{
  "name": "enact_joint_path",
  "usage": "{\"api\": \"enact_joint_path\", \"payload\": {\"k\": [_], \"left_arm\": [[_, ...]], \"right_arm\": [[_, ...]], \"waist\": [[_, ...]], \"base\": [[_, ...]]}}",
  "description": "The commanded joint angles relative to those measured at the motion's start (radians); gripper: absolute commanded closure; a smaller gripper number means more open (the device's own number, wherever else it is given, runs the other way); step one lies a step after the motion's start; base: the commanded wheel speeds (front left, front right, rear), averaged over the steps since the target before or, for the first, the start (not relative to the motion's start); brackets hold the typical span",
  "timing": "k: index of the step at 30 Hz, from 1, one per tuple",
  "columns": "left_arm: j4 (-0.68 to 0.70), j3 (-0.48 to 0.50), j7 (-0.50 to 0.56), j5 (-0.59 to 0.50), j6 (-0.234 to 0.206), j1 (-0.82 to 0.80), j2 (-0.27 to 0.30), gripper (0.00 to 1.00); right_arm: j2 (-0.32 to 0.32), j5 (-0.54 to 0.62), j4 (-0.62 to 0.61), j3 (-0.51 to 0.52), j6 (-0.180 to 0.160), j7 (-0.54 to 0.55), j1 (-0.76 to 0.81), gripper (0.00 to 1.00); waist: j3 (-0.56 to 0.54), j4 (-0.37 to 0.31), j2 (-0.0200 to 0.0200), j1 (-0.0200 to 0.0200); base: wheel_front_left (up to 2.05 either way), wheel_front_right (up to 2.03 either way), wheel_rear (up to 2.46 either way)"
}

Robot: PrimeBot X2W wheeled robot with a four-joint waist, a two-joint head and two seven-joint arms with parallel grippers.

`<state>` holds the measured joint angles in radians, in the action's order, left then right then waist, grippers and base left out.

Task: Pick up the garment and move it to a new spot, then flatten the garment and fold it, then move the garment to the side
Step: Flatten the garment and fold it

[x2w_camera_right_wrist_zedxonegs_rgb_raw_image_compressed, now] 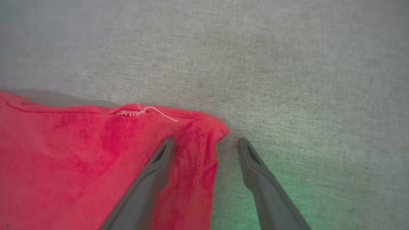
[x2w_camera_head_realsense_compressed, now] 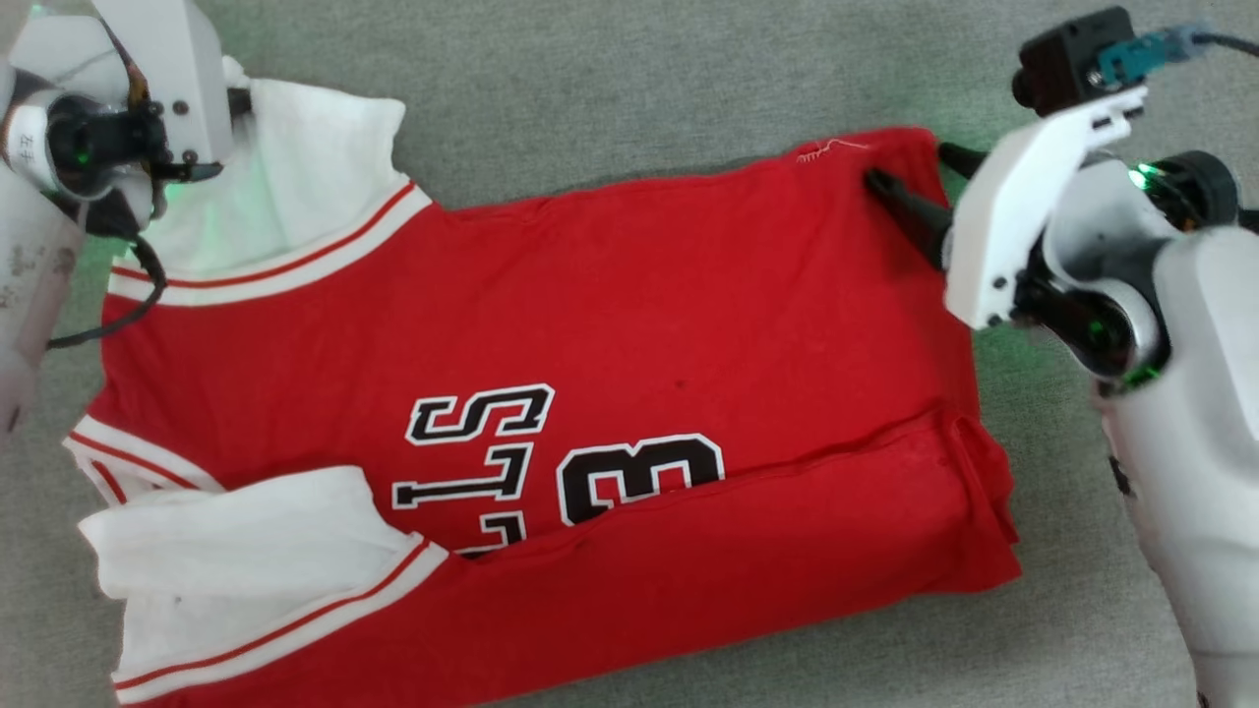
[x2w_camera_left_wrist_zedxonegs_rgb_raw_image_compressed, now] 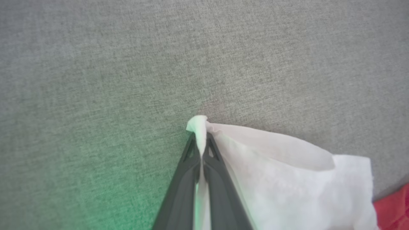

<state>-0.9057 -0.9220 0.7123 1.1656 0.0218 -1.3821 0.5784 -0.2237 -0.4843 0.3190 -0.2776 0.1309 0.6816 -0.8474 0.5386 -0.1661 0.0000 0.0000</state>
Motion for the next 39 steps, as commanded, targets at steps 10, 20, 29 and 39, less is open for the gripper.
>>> {"api": "enact_joint_path", "payload": {"k": [10,20,29,39], "left_arm": [[-0.055,-0.018,-0.057,-0.014,0.035,0.033,-0.06,1.0],[-0.088,-0.007,-0.126,0.001,0.084,0.009,-0.103,1.0],[0.004,-0.032,-0.084,0.026,0.106,0.052,-0.092,1.0],[0.351,-0.076,-0.016,0.047,0.04,0.237,0.057,1.0]], "right_arm": [[0.03,-0.039,0.276,-0.068,0.0,0.12,-0.125,1.0],[-0.018,-0.059,0.303,-0.078,-0.001,0.05,-0.144,1.0],[-0.127,-0.103,0.209,-0.127,-0.001,0.025,-0.056,1.0],[-0.278,-0.156,-0.029,-0.069,-0.001,0.081,0.214,1.0]], "waist": [[-0.017,0.024,0.0,0.0],[-0.121,0.084,0.0,0.0],[-0.253,0.167,0.0,0.0],[-0.373,0.238,0.0,0.0]], "base": [[0.0,0.0,0.0],[0.0,0.0,0.0],[0.0,0.0,0.0],[0.0,0.0,0.0]]}}
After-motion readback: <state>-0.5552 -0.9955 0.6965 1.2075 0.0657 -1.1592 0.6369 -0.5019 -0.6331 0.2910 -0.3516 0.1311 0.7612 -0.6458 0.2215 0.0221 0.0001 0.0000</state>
